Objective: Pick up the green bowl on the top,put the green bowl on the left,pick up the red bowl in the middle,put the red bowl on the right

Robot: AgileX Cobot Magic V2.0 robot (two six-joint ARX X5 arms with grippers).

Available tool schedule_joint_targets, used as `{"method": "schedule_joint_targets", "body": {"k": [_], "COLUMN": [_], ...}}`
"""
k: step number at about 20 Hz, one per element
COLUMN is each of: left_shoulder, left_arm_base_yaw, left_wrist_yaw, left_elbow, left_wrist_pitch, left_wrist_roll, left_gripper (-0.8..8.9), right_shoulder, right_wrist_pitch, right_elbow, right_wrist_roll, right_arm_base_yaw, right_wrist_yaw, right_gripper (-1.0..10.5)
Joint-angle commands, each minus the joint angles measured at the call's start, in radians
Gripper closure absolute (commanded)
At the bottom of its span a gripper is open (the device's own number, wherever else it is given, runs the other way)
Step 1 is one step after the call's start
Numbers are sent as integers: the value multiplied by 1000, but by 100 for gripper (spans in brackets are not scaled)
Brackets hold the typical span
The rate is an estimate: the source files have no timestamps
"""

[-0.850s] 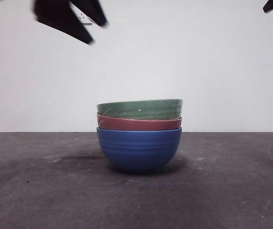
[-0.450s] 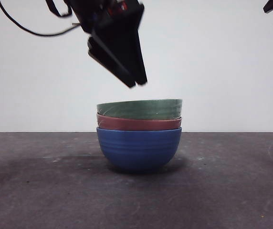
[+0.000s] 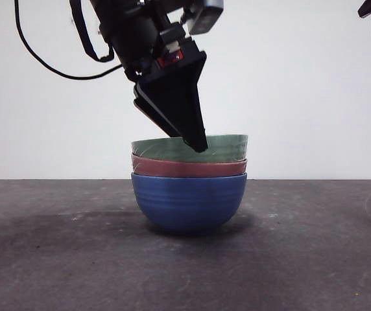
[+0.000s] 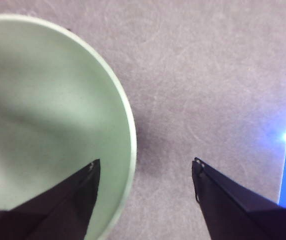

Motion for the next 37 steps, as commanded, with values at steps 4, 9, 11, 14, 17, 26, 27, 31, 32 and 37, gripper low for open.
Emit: {"method": "schedule_joint_targets", "body": {"k": [4, 9, 11, 14, 17, 26, 27, 31, 32, 37], "left_shoulder": [1, 1, 1, 1, 1, -11, -21, -144, -179, -383], "left_arm_base_yaw": [-2, -2, -2, -2, -2, -3, -3, 13, 21, 21], "left_wrist_yaw": [-16, -27, -27, -28, -56, -99, -99, -99, -99, -126], "left_elbow": [1, 1, 1, 1, 12, 346, 374, 385, 384, 161], "left_wrist_pitch": [36, 37, 37, 42, 39, -295, -332, -440, -476, -444], "left_wrist_roll": [14, 14, 14, 14, 14, -18, -46, -156, -191, -342], "left_gripper": [682, 799, 822, 822, 822, 822, 822, 822, 822, 822], "right_shoulder": [0, 0, 0, 0, 0, 0, 0, 0, 0, 0], "right_wrist_pitch": [6, 6, 6, 6, 6, 6, 6, 6, 6, 6], "right_elbow": [4, 4, 4, 4, 4, 5, 4, 5, 5, 5], "right_wrist_roll": [-9, -9, -9, -9, -9, -10, -10, -20, -20, -20], "right_arm_base_yaw": [2, 2, 2, 2, 2, 2, 2, 2, 2, 2], "right_wrist_yaw": [2, 3, 5, 6, 6, 6, 6, 6, 6, 7], "right_gripper": [697, 698, 698, 698, 698, 698, 698, 698, 698, 698]}}
